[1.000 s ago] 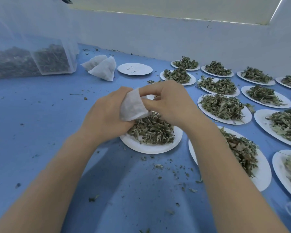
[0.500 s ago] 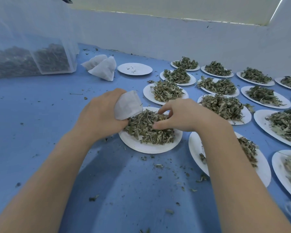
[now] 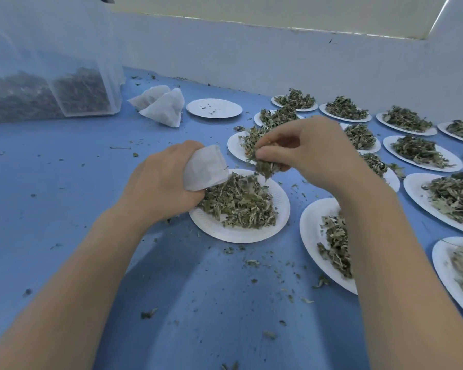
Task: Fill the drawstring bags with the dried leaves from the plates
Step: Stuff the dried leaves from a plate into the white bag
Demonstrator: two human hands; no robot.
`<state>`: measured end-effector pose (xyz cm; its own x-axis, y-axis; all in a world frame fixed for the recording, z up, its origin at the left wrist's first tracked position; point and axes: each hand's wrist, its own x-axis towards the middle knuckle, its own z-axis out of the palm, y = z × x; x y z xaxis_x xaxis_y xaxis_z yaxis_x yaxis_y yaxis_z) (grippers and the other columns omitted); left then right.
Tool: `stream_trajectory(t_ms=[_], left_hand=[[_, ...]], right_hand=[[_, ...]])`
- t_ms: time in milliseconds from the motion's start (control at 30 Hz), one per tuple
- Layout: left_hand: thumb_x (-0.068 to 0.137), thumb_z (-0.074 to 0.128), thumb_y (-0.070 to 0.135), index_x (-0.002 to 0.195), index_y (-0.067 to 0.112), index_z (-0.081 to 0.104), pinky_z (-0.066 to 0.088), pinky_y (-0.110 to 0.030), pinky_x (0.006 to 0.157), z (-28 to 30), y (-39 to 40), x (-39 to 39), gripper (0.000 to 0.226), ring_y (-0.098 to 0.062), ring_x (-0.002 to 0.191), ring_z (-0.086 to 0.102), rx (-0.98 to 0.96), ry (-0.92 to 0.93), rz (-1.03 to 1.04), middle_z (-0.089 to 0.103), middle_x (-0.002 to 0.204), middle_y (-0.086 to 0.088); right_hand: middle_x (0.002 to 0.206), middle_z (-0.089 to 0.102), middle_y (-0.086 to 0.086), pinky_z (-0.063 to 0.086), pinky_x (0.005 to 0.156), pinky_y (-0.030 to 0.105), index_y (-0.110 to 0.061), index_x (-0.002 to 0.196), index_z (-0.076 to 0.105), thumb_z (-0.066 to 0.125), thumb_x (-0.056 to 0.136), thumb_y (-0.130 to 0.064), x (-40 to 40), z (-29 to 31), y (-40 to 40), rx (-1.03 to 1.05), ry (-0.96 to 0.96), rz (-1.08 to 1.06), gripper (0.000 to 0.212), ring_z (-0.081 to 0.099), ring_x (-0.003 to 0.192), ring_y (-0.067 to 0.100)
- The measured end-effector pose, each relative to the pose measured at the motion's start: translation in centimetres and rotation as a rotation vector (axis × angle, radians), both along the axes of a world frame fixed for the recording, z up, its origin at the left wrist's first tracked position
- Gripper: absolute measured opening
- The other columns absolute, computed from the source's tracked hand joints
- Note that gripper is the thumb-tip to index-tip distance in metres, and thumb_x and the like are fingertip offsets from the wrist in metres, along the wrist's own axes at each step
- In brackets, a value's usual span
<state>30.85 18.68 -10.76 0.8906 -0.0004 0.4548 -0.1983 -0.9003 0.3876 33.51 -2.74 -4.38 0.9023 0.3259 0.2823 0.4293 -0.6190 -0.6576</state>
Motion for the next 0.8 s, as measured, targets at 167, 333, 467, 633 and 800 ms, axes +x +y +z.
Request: stream_trajectory(t_ms=[167,333,467,633,800], left_hand=[[0.067,0.070,0.020,0.115,0.028,0.051,0.038,-0.031,0.074,0.0,0.0,0.0,0.053,-0.021,0.093,0.052,-0.014,-0.015,-0.022,0.048,0.093,0.017],[0.065,0.071,0.021,0.114,0.028,0.052,0.031,-0.028,0.070,0.0,-0.4,0.0,0.052,-0.016,0.085,0.048,-0.037,-0.054,-0.018,0.046,0.090,0.016],[0.067,0.072,0.024,0.112,0.027,0.055,0.035,-0.029,0.070,0.1,-0.9,-0.2,0.049,-0.022,0.089,0.055,-0.053,-0.090,-0.050,0.051,0.091,0.015],[0.068,0.073,0.029,0.118,0.021,0.052,0.033,-0.027,0.068,-0.1,-1.6,-0.4,0.055,-0.025,0.088,0.058,-0.044,-0.116,-0.081,0.062,0.101,0.005],[0.068,0.072,0.031,0.116,0.022,0.053,0.032,-0.027,0.066,-0.1,-1.7,-0.3,0.052,-0.023,0.088,0.057,-0.015,-0.106,-0.084,0.060,0.099,0.008]], right_hand=[[0.066,0.066,-0.011,0.043,0.054,0.004,-0.017,0.087,0.074,0.073,0.080,-0.016,-0.5,0.3,0.8,0.162,0.016,0.072,0.007,0.056,0.050,-0.006],[0.072,0.069,-0.006,0.054,0.066,0.016,-0.019,0.086,0.073,0.074,0.079,-0.017,-0.6,-0.3,2.0,0.177,0.039,0.109,0.007,0.063,0.061,0.005],[0.067,0.064,-0.014,0.049,0.071,0.015,-0.022,0.089,0.075,0.074,0.078,-0.019,-0.6,-0.7,3.1,0.107,0.008,0.135,0.011,0.058,0.061,-0.001],[0.078,0.067,0.010,0.044,0.069,0.033,-0.020,0.098,0.074,0.061,0.085,-0.018,-1.0,-0.9,4.1,-0.097,0.015,0.219,0.018,0.047,0.066,0.012],[0.095,0.071,0.012,0.049,0.089,0.046,-0.025,0.103,0.073,0.061,0.087,-0.015,-1.3,-0.3,3.1,-0.077,0.136,0.328,0.023,0.063,0.096,0.031]])
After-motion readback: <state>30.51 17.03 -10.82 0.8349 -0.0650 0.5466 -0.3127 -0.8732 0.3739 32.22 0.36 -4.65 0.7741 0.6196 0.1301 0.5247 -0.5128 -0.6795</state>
